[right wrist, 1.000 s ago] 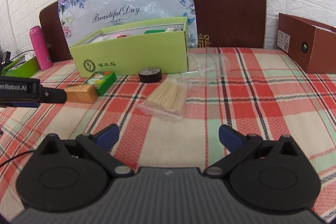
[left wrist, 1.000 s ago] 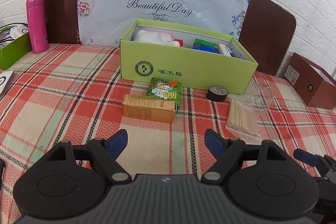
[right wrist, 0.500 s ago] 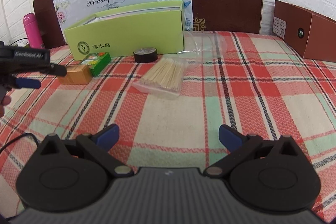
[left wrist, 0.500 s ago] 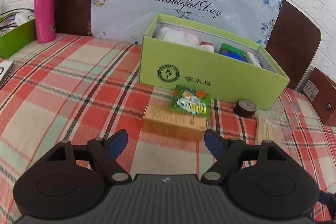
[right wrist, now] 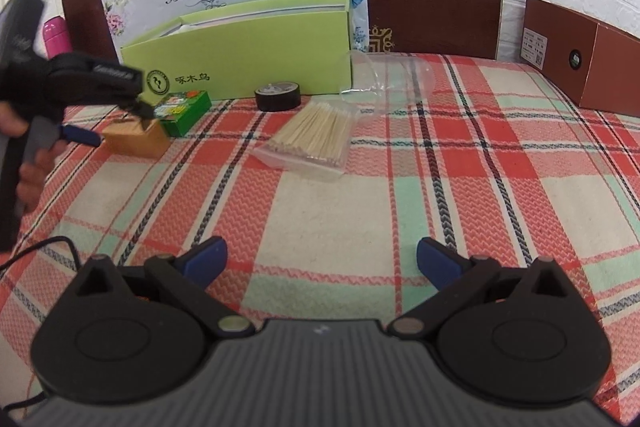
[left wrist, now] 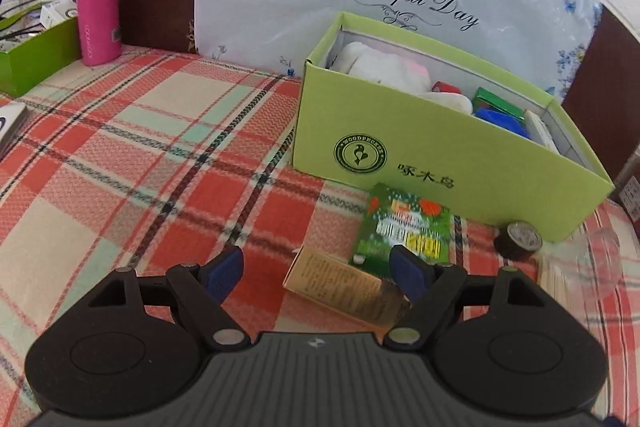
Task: Organize objects
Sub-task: 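Grasp the tan box with the left tool while the right tool grasps the toothpick bag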
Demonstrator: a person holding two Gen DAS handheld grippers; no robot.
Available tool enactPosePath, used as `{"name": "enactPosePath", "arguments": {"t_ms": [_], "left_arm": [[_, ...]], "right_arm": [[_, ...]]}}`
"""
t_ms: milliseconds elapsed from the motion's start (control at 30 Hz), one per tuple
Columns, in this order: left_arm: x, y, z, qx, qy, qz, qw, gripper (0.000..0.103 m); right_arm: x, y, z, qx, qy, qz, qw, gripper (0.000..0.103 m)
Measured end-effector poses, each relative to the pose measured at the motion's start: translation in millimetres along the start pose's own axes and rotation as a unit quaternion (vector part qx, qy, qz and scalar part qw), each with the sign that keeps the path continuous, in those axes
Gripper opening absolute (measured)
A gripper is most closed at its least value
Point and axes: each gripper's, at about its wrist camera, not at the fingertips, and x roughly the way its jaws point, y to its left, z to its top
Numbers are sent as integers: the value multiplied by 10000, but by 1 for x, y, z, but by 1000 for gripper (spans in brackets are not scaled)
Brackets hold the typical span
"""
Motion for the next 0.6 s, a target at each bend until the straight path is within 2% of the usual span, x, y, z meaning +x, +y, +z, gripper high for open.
{"name": "enactPosePath", "arguments": {"t_ms": [100,300,433,600], "left_arm": [[-13,6,-14,117,-100,42,9999,84],[-26,17,-32,-169,-23,-277,9995,84],[-28,15,-39,-290,139,-576,9978,84],[-27,7,-38,-334,179,-661,9971,84]], "right_arm": [[6,-1,1,27,32,-11,10000,103],[18,6,8,-99,-38,47,9999,103],[39,9,27,-46,-123,103,9999,103],[72,20,52,33,-179,10,9998,103]]}}
